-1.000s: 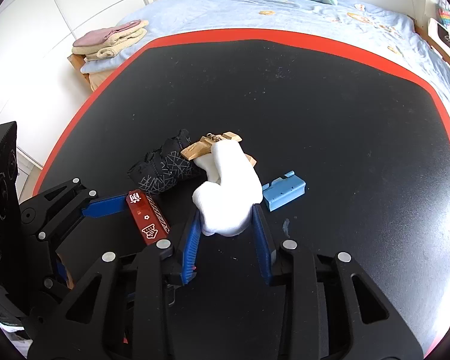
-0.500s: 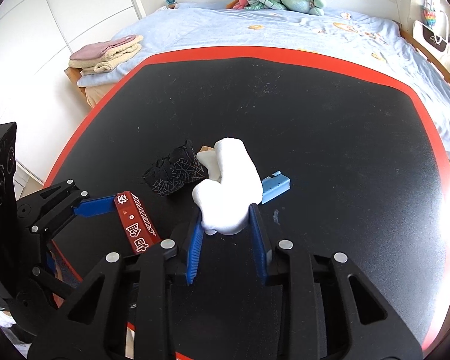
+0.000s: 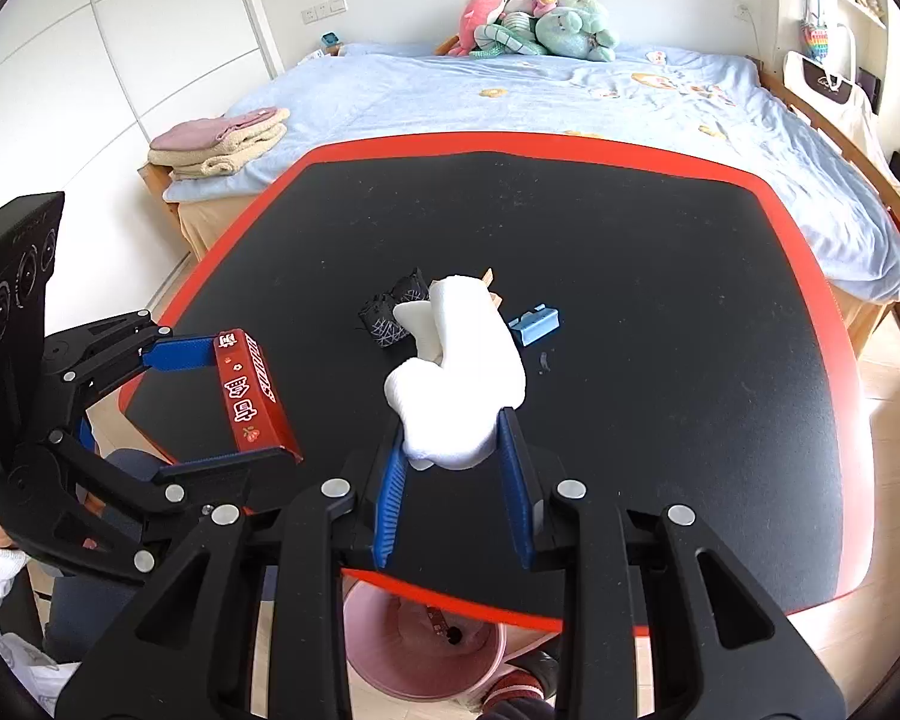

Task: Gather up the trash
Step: 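Carry carton and socks over the wastebasket and open both tools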

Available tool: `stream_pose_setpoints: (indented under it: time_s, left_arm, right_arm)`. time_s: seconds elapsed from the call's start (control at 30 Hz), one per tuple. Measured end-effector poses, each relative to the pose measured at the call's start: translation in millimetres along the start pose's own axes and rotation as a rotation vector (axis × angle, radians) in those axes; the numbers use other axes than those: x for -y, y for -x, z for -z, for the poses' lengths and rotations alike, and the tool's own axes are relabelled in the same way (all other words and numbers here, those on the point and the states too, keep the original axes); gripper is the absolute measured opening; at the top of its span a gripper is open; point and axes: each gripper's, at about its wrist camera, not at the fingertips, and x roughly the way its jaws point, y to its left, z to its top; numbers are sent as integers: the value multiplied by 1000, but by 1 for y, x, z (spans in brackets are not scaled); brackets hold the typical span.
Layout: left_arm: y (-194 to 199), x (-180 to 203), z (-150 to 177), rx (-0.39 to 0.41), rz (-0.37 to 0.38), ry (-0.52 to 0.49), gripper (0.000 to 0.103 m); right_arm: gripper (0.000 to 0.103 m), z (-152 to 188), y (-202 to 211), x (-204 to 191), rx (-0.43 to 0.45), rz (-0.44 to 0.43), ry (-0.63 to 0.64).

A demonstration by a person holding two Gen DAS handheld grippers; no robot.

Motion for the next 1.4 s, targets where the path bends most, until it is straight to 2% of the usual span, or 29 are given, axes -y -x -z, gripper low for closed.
stream_pose_setpoints:
  time_s: [0.37,0.53,0.9,1.17,1.23,1.27,1.3,1.33,1.4]
  left_arm:
    - [29,22,24,-6,47,-72,77]
    - [36,33,36,-18,68,-108,77]
    - [38,45,61,-62,118,-134,77]
    - [36,52,68,-78,144,-139,77]
    - [37,53,69,-80,156,-141,78]
    - [37,53,69,-80,160,-143,83]
    - [38,52,70,-75,156,-143,87]
    - [38,52,70,-67,152,-141,91]
    - [37,50,70,-68,141,-131,92]
  right_arm:
    - [30,59,52,-17,20,12,-36]
    - [30,82,64,-31,1,14,-30]
    - [30,122,66,-43,-61,3,-35]
    - [30,135,63,-47,-84,-15,-48]
    - [35,136,62,-47,-91,-17,-47]
    - [36,136,61,-47,-94,-13,-45]
    - [44,137,60,-46,-98,-7,-45]
    - [61,137,60,-45,-100,-1,-50]
    - [75,139,60,-42,-92,13,-61]
